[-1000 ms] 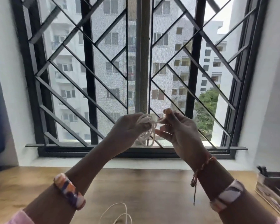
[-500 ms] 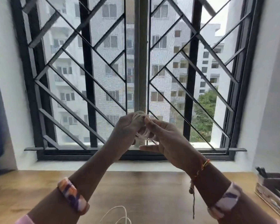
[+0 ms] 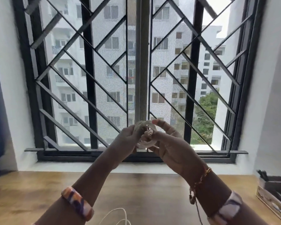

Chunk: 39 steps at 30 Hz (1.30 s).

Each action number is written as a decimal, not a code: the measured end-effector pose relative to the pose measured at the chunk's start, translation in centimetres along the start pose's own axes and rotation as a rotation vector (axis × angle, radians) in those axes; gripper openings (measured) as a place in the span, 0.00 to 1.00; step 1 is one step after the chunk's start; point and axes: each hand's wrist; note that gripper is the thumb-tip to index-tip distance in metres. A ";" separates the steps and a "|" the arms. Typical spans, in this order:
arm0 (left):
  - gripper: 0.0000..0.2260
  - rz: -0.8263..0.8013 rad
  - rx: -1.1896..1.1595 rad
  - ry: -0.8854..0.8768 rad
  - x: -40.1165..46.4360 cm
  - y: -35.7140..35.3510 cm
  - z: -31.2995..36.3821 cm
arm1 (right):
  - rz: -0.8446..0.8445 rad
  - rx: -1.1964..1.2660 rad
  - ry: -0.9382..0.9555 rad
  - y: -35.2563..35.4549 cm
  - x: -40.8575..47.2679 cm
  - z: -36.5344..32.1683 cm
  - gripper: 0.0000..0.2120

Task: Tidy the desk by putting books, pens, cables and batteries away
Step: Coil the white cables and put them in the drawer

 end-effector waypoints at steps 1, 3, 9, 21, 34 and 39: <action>0.13 0.027 0.021 -0.007 0.0 -0.2 0.0 | 0.007 -0.081 0.047 0.0 0.0 0.1 0.20; 0.13 0.067 0.138 -0.065 0.0 -0.4 0.0 | 0.043 -0.316 0.170 0.0 -0.2 0.2 0.14; 0.24 0.031 0.350 -0.179 -0.1 0.3 -0.2 | 0.214 -0.963 0.565 0.7 0.4 0.6 0.14; 0.18 0.073 0.294 -0.322 -0.7 -1.0 2.6 | 0.255 -0.384 0.604 -0.3 -0.2 -0.9 0.03; 0.24 0.293 0.735 -0.177 -4.1 -4.7 4.9 | 0.362 -0.131 0.341 -0.6 -0.9 -1.3 0.06; 0.22 0.287 0.734 -0.130 -5.2 -4.6 5.5 | 0.427 -0.130 0.247 -0.6 -1.3 -1.2 0.07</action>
Point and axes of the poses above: each hand's wrist, its own x-axis towards the middle knuckle, its own y-axis out of the back of the hand, z = x × y, and after that the axes turned 4 degrees about -y, right-handed
